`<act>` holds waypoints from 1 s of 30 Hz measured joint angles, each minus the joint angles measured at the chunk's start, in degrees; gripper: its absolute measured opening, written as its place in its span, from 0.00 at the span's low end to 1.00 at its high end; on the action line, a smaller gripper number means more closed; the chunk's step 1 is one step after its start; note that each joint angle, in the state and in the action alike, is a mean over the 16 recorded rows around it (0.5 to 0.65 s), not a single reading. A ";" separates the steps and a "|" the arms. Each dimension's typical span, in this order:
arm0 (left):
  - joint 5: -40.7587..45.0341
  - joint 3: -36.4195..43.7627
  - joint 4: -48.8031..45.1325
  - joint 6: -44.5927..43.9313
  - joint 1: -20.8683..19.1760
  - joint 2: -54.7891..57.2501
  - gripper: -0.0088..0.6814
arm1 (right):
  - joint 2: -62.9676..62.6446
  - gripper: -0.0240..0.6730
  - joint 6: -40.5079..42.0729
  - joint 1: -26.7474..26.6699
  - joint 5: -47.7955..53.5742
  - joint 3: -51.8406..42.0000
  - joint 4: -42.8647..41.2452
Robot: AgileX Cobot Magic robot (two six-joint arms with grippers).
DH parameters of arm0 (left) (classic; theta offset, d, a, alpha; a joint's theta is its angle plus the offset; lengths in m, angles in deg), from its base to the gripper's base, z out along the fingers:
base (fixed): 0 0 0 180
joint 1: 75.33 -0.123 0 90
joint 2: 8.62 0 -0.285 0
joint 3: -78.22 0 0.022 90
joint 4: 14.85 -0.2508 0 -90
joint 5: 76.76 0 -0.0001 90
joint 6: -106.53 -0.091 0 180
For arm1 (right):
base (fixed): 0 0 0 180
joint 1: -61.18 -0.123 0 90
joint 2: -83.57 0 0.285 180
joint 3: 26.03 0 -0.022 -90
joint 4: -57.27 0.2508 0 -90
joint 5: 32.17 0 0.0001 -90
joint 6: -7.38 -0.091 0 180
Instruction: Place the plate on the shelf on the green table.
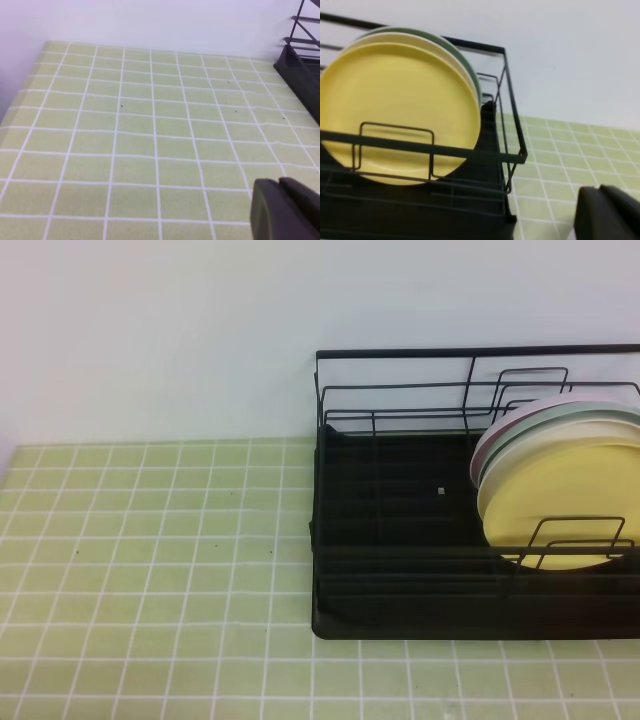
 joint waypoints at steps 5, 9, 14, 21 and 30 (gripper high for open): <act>-0.11 0.25 0.01 -0.01 0.00 0.03 0.01 | -2.63 0.03 0.22 1.80 -4.20 -6.44 1.98; 0.06 -0.25 0.14 0.03 0.00 0.05 0.01 | -4.29 0.03 0.26 0.83 -4.44 -9.83 2.93; 0.08 -0.50 0.25 0.04 0.00 0.04 0.01 | -4.37 0.03 0.07 -0.84 -2.86 -11.39 3.48; 0.14 -0.63 0.33 0.06 0.00 0.04 0.01 | -4.02 0.03 -0.69 -1.86 0.63 -11.06 3.35; 0.14 -0.50 0.30 0.06 0.00 0.05 0.01 | -3.81 0.03 -1.02 -1.85 0.81 -10.88 3.95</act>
